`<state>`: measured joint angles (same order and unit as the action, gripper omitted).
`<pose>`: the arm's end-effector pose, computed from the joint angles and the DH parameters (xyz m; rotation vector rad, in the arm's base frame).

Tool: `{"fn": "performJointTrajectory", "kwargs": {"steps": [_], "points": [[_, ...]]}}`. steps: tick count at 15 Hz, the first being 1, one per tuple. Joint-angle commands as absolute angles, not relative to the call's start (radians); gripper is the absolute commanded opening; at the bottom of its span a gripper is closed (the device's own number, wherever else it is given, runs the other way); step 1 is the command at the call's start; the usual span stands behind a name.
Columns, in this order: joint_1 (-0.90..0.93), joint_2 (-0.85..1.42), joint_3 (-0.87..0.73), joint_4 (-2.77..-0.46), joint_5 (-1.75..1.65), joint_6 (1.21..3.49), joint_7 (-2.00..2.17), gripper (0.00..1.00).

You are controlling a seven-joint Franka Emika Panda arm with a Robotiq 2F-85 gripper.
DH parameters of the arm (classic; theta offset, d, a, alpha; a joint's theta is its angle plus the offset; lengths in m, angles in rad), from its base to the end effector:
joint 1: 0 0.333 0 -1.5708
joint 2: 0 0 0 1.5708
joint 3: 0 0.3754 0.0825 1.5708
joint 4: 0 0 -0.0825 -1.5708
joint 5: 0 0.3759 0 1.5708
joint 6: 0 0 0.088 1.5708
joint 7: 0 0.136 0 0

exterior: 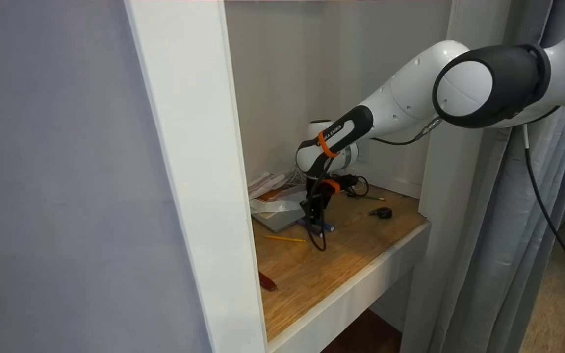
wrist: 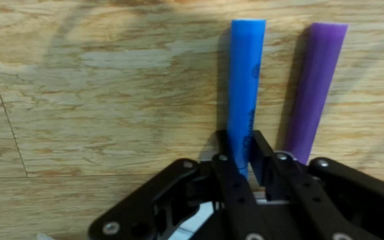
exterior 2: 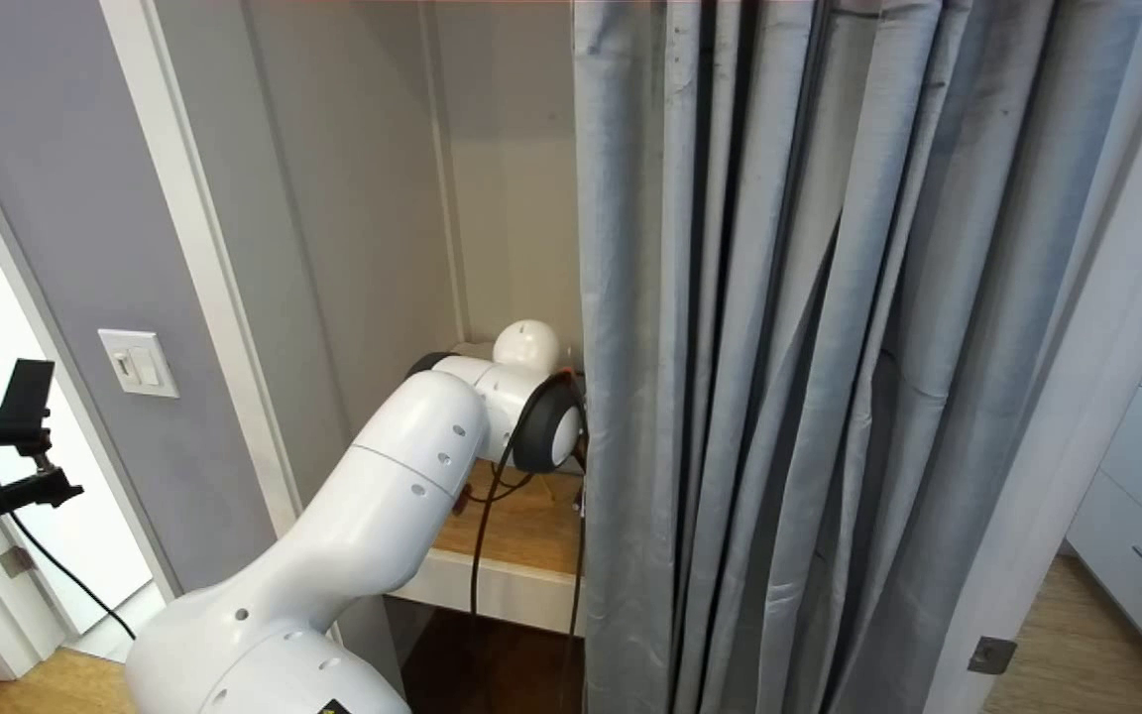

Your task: Pick up the purple marker and move it to the middle of the surface, pick up the blue marker and move it to the middle of the surface

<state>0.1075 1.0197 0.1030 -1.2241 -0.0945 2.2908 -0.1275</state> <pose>0.7910 0.1401 0.1601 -3.0776 -0.5400 -0.0807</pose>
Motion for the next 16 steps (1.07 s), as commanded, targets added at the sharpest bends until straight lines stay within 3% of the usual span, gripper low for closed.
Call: {"fn": "performJointTrajectory", "kwargs": {"steps": [1,3,4,5,7,10,11,12,14,16], "points": [[0.119,1.071,0.101,-1.121,-0.077,2.232,-0.132,0.07],[0.121,1.081,0.099,-1.098,-0.077,2.206,-0.128,0.09],[0.12,1.086,0.102,-1.088,-0.075,2.194,-0.131,0.23],[0.121,1.09,0.101,-1.08,-0.074,2.186,-0.129,0.46],[0.12,1.095,0.104,-1.065,-0.072,2.177,-0.133,0.5],[0.12,1.096,0.103,-1.055,-0.072,2.181,-0.13,0.67],[0.118,1.086,0.101,-1.067,-0.072,2.189,-0.126,0.63],[0.119,1.082,0.098,-1.068,-0.074,2.19,-0.121,0.65],[0.119,1.064,0.093,-1.085,-0.074,2.201,-0.109,0.53],[0.118,1.036,0.089,-1.116,-0.075,2.212,-0.095,0.49]]}}
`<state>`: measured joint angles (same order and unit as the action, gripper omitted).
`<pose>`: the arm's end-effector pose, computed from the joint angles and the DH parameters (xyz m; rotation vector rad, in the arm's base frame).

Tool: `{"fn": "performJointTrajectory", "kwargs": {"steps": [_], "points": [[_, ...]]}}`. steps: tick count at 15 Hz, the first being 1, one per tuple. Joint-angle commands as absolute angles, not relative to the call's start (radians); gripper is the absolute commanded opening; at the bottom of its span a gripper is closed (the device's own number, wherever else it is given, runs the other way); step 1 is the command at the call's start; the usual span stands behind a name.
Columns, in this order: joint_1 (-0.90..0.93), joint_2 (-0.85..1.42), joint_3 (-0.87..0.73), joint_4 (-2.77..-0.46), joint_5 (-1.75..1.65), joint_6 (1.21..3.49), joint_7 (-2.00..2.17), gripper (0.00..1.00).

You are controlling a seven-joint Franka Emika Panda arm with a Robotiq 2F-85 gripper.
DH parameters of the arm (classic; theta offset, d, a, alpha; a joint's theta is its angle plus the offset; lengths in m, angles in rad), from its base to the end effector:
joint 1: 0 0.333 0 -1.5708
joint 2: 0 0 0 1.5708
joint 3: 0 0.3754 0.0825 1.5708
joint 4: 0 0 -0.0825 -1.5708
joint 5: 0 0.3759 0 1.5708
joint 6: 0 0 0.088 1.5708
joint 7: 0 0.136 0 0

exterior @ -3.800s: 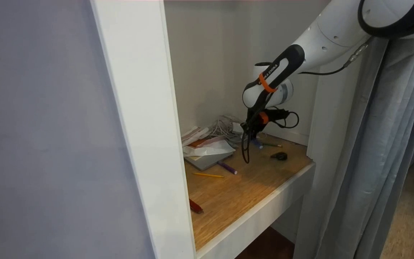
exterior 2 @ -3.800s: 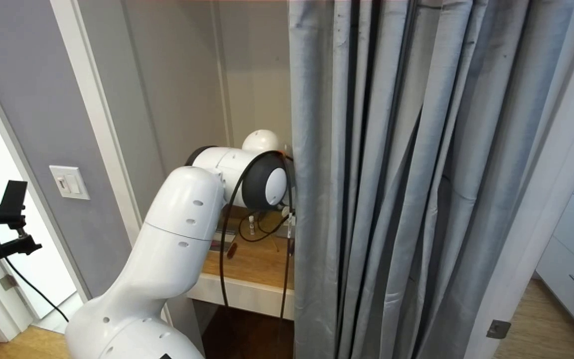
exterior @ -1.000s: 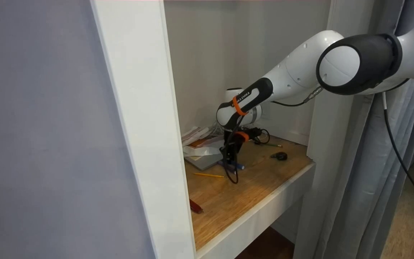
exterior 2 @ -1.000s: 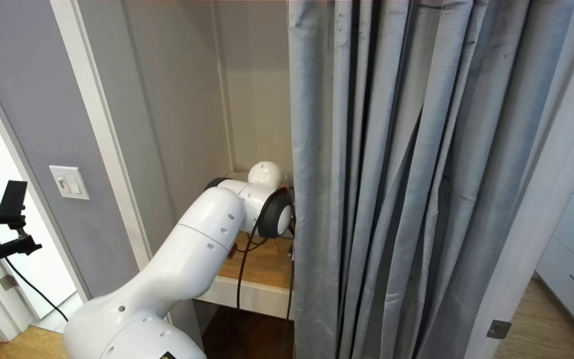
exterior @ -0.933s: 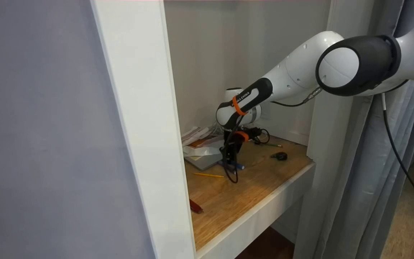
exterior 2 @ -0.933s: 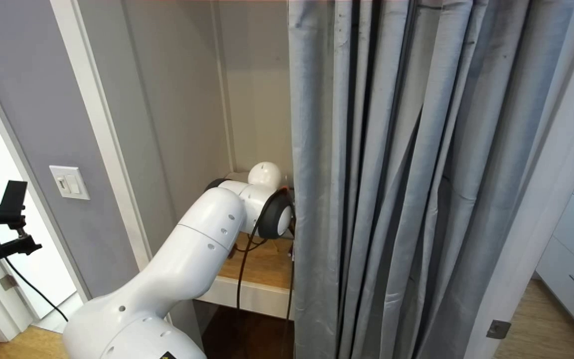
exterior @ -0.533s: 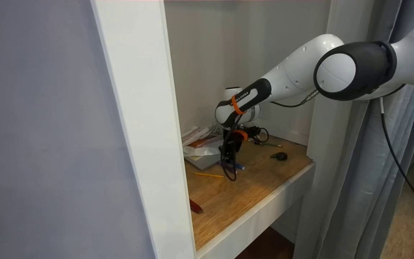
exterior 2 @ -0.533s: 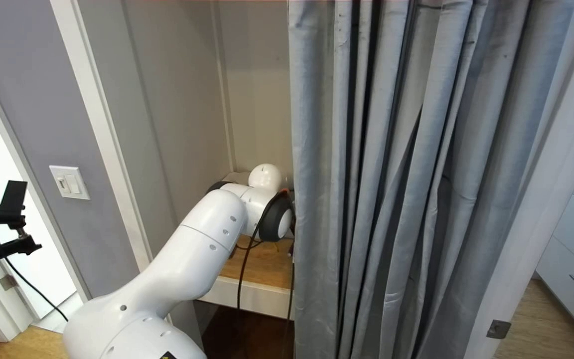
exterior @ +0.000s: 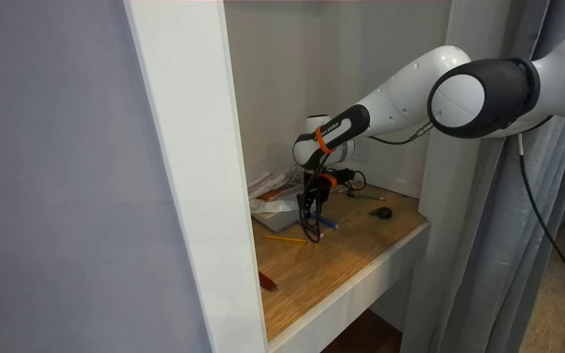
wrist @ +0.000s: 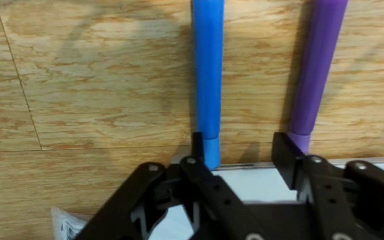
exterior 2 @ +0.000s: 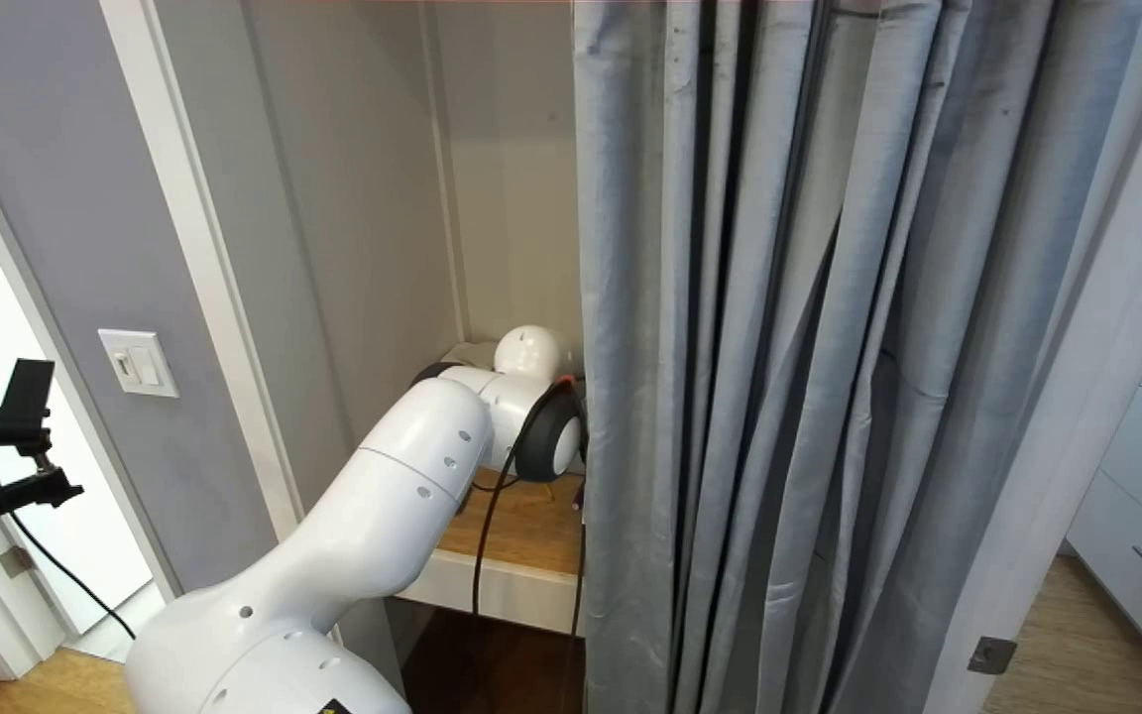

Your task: Pick up the purple marker and move it to the middle of the surface, pick up the blue marker and move it to the middle of the surface

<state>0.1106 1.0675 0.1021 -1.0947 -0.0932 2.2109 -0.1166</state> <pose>0.8097 0.1400 0.1713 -3.0842 -0.5104 -0.0827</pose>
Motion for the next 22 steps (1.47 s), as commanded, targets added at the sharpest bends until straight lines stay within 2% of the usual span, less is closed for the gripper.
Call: {"fn": "performJointTrajectory", "kwargs": {"steps": [1,2,4,5,6,8,10,15,19,21,22], "points": [[0.119,1.017,0.084,-1.138,-0.078,2.22,-0.084,0.46],[0.12,0.998,0.078,-1.158,-0.082,2.224,-0.073,0.5],[0.12,0.955,0.069,-1.203,-0.084,2.236,-0.053,0.5],[0.12,0.925,0.064,-1.239,-0.087,2.243,-0.045,0.58],[0.121,0.897,0.062,-1.268,-0.088,2.238,-0.036,0.73],[0.12,0.82,0.061,-1.363,-0.091,2.244,-0.036,0.82],[0.103,0.74,0.093,-1.451,-0.067,2.218,-0.075,0.98],[0.124,0.547,0.089,-1.676,-0.079,2.188,-0.024,1.0],[0.11,0.394,0.089,-1.874,-0.068,2.246,-0.002,1.0],[0.088,0.329,0.091,-1.975,-0.064,2.409,-0.032,1.0],[0.109,0.432,0.087,-1.827,-0.082,2.289,-0.02,1.0]]}}
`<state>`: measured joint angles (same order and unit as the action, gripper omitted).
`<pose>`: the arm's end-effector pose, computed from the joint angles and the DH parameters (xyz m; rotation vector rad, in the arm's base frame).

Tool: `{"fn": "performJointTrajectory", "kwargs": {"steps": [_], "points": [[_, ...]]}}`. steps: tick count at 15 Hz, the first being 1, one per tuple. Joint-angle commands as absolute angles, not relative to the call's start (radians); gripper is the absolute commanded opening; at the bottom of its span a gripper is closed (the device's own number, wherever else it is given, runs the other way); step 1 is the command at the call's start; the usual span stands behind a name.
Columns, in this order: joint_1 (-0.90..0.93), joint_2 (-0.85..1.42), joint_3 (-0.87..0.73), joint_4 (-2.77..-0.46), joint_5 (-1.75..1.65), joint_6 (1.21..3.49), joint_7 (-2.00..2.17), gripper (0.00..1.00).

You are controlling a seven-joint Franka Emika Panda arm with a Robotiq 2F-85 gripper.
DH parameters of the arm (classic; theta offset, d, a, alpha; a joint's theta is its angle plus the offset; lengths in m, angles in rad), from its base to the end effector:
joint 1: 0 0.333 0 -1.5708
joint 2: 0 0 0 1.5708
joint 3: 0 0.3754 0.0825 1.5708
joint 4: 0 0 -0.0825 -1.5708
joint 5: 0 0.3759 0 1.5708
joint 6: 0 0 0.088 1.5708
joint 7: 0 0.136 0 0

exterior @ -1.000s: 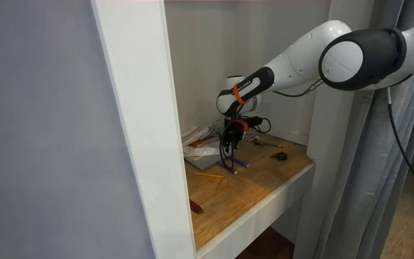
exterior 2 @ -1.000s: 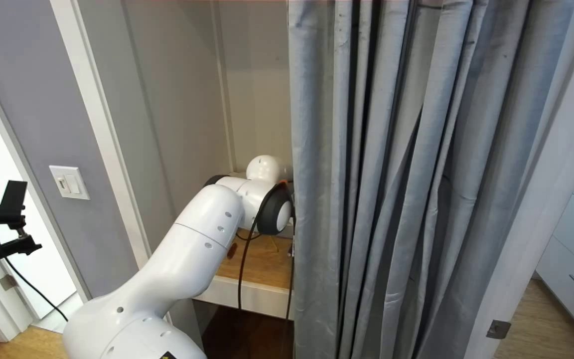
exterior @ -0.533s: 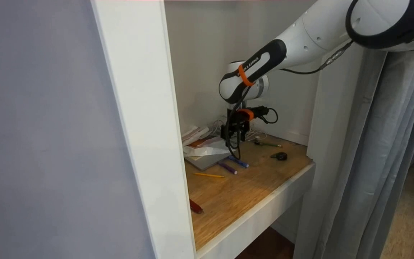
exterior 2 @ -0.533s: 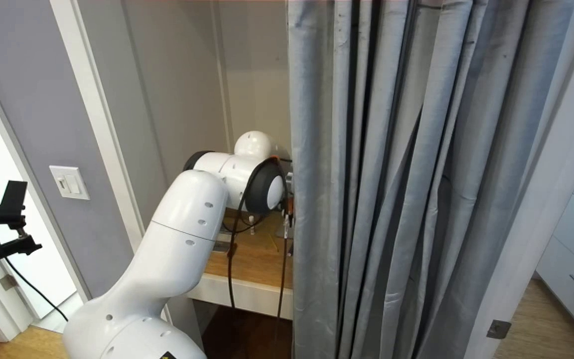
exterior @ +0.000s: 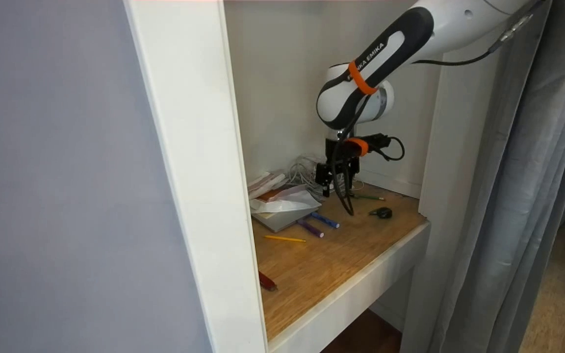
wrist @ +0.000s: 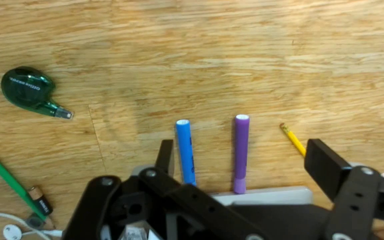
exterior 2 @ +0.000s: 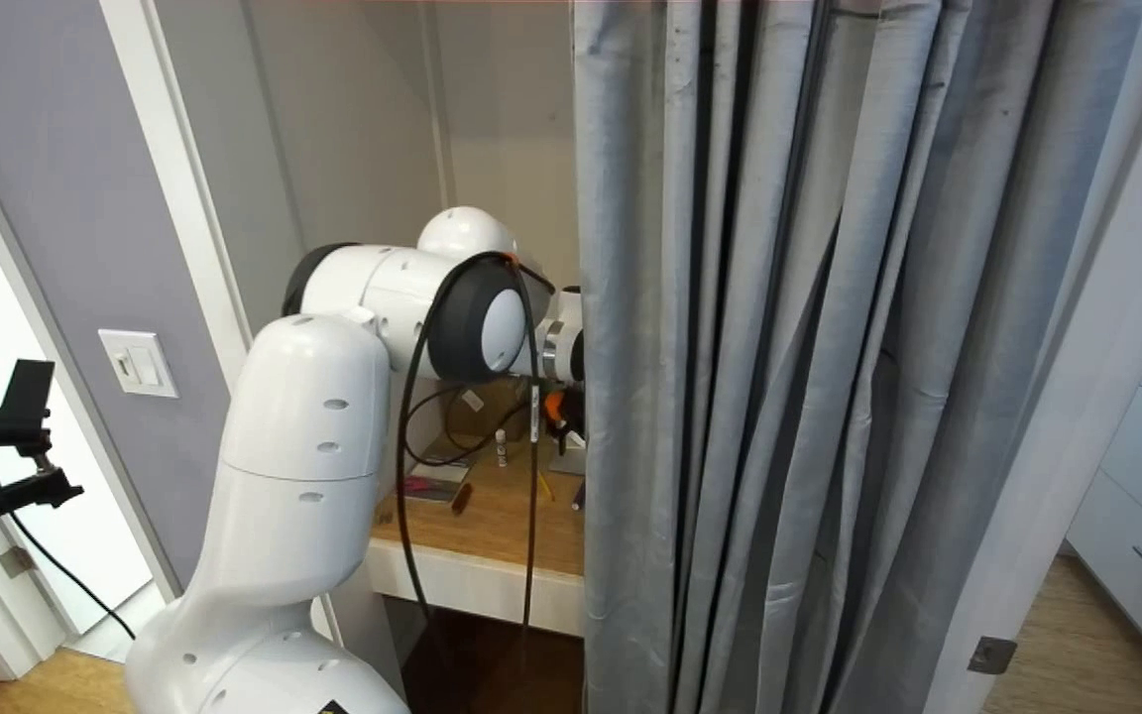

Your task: Pick up the purple marker and move it to the middle of the surface, pick up the blue marker and move it to the middle of the surface

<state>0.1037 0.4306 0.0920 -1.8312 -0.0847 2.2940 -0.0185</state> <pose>0.6554 0.1205 0.3317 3.0917 0.4044 0.0575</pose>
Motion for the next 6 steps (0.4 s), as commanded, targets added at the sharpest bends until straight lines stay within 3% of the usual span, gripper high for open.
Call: {"fn": "performJointTrajectory", "kwargs": {"steps": [1,6], "points": [[0.103,0.401,0.086,-1.874,-0.081,2.341,-0.021,1.0],[0.094,0.353,0.085,-1.943,-0.081,2.384,-0.021,1.0]]}}
